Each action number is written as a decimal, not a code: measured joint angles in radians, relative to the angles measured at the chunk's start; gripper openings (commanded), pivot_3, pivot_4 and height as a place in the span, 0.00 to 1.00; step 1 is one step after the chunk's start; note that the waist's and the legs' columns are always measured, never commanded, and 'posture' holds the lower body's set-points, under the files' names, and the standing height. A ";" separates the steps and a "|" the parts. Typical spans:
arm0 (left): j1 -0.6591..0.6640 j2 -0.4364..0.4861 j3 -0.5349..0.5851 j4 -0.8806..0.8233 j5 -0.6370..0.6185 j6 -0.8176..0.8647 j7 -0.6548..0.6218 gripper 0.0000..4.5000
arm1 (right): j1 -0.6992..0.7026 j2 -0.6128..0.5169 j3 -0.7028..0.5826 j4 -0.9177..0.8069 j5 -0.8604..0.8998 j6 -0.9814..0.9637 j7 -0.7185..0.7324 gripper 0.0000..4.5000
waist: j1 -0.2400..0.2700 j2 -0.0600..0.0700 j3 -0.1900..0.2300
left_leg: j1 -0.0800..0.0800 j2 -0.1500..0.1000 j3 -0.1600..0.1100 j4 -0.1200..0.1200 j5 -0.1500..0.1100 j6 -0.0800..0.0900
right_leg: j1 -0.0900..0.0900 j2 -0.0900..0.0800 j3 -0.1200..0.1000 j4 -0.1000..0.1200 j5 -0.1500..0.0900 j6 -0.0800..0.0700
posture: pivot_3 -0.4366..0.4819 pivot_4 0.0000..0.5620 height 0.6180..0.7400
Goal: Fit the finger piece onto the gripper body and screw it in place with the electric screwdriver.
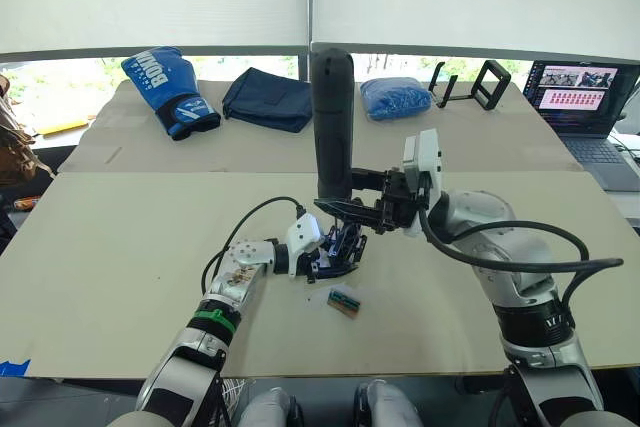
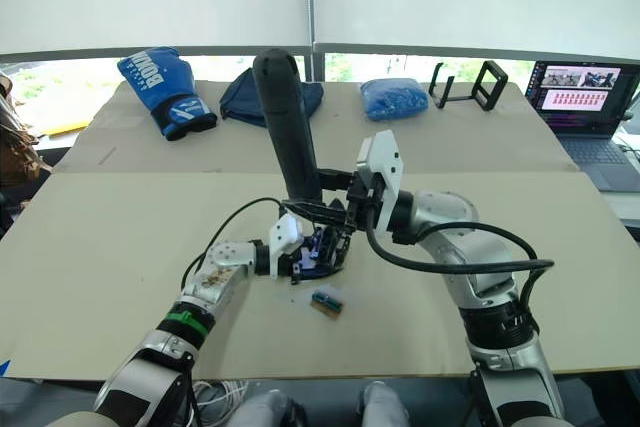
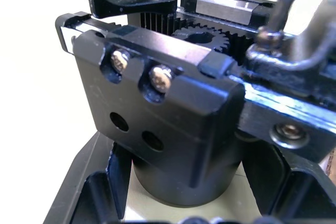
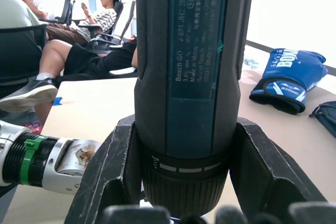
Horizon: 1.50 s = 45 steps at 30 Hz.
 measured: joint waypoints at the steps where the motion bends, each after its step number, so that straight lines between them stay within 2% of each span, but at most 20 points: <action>1: 0.000 0.000 0.000 0.000 0.000 0.001 0.000 0.53 | -0.004 0.000 0.000 0.007 0.000 -0.005 0.004 0.42 | 0.000 0.000 0.000 | 0.000 0.000 0.000 0.000 0.000 0.000 | 0.000 0.000 0.000 0.000 0.000 0.000 | 0.48 0.27 1.00; 19: 0.002 0.000 0.000 -0.004 0.000 0.005 0.004 0.53 | -0.006 0.000 0.000 0.011 0.005 -0.010 0.008 0.42 | -0.001 -0.001 -0.001 | 0.000 0.000 0.000 -0.001 -0.001 0.001 | 0.000 -0.007 -0.002 0.000 0.000 0.000 | 0.48 0.27 1.00; 25: 0.001 0.000 -0.001 -0.015 -0.001 0.021 0.010 0.53 | -0.069 -0.032 -0.028 0.028 0.067 0.075 0.036 0.42 | -0.001 -0.001 0.000 | -0.006 0.000 -0.001 -0.001 -0.001 0.001 | -0.004 -0.008 -0.003 -0.001 0.000 0.000 | 0.48 0.27 1.00; 31: -0.003 -0.009 -0.006 -0.016 0.004 0.030 0.031 0.53 | -0.177 -0.021 -0.162 0.016 0.171 0.062 0.047 0.42 | 0.005 -0.001 0.001 | -0.009 -0.001 -0.001 0.000 0.000 0.002 | -0.005 -0.005 -0.006 -0.001 0.001 0.000 | 0.48 0.27 1.00; 37: -0.004 -0.008 -0.004 -0.016 0.003 0.035 0.043 0.53 | -0.157 -0.052 -0.203 -0.031 0.241 0.063 0.077 0.42 | 0.004 -0.001 0.001 | -0.008 -0.001 -0.001 0.000 0.000 0.003 | -0.005 -0.009 -0.005 -0.002 0.001 0.000 | 0.48 0.27 1.00; 39: -0.004 -0.009 -0.004 -0.018 0.002 0.039 0.045 0.77 | -0.157 -0.066 -0.210 -0.041 0.258 0.065 0.077 0.42 | 0.004 -0.001 0.001 | -0.009 -0.001 -0.001 0.000 0.000 0.003 | -0.005 -0.010 -0.005 -0.002 0.001 0.000 | 0.48 0.27 1.00; 41: -0.004 -0.010 -0.001 -0.020 0.000 0.045 0.057 0.94 | -0.156 -0.079 -0.222 -0.055 0.270 0.065 0.074 0.42 | 0.005 -0.001 0.001 | -0.009 -0.001 -0.001 0.000 0.000 0.003 | -0.005 -0.010 -0.006 -0.002 0.001 0.000 | 0.48 0.27 1.00; 42: -0.004 -0.010 0.000 -0.020 -0.002 0.047 0.061 0.99 | -0.156 -0.088 -0.229 -0.061 0.280 0.066 0.073 0.42 | 0.005 -0.001 0.001 | -0.009 -0.001 -0.001 0.000 0.000 0.003 | -0.005 -0.010 -0.006 -0.002 0.001 0.000 | 0.48 0.27 1.00; 45: 0.002 -0.010 0.007 -0.026 -0.003 0.042 0.080 0.99 | -0.151 -0.130 -0.265 -0.091 0.309 0.076 0.058 0.42 | 0.005 -0.001 0.001 | -0.009 -0.001 -0.001 0.000 0.000 0.002 | -0.005 -0.010 -0.006 -0.002 0.001 0.000 | 0.48 0.27 1.00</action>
